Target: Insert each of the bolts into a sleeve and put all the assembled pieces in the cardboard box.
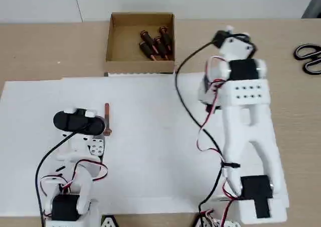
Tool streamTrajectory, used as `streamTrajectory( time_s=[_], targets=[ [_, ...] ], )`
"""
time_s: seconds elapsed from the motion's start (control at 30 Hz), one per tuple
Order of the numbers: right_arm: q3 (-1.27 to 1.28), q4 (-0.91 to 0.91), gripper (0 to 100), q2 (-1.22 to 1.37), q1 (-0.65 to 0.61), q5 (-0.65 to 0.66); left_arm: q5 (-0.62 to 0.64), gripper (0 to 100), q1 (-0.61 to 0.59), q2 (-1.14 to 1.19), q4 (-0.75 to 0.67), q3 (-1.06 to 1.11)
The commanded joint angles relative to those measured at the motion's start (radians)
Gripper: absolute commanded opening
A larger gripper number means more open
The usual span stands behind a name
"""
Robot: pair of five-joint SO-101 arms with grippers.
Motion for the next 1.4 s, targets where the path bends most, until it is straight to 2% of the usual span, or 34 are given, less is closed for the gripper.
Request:
streamTrajectory(
  time_s=[0.0, 0.1, 0.23, 0.4, 0.53, 0.7, 0.87, 1.03, 1.37],
  targets=[
    [0.029, 0.008, 0.3, -0.076, 0.068, 0.009, -0.048, 6, 0.003, -0.003, 0.054, -0.097],
    [0.140, 0.010, 0.3, -0.122, 0.096, 0.009, -0.100, 6, 0.000, 0.074, 0.057, -0.185],
    [0.285, 0.005, 0.3, -0.219, 0.122, 0.009, -0.106, 2, 0.005, 0.330, 0.084, -0.443],
    [0.437, 0.004, 0.3, -0.349, 0.122, 0.006, -0.068, 1, 0.005, 0.718, 0.215, -0.792],
    [0.542, 0.004, 0.3, -0.449, 0.142, 0.006, -0.060, 1, 0.032, 0.965, 0.327, -0.974],
    [0.638, 0.004, 0.3, -0.568, 0.231, 0.005, 0.038, 2, 0.054, 1.214, 0.399, -1.096],
    [0.712, 0.002, 0.3, -0.684, 0.340, 0.005, 0.193, 2, 0.055, 1.416, 0.427, -1.148],
    [0.793, 0.002, 0.3, -0.805, 0.387, 0.005, 0.327, 2, 0.066, 1.610, 0.508, -1.224],
    [0.937, -0.031, 0.3, -1.052, 0.384, -0.023, 0.341, 1, 0.066, 1.804, 0.537, -1.377]
  ],
)
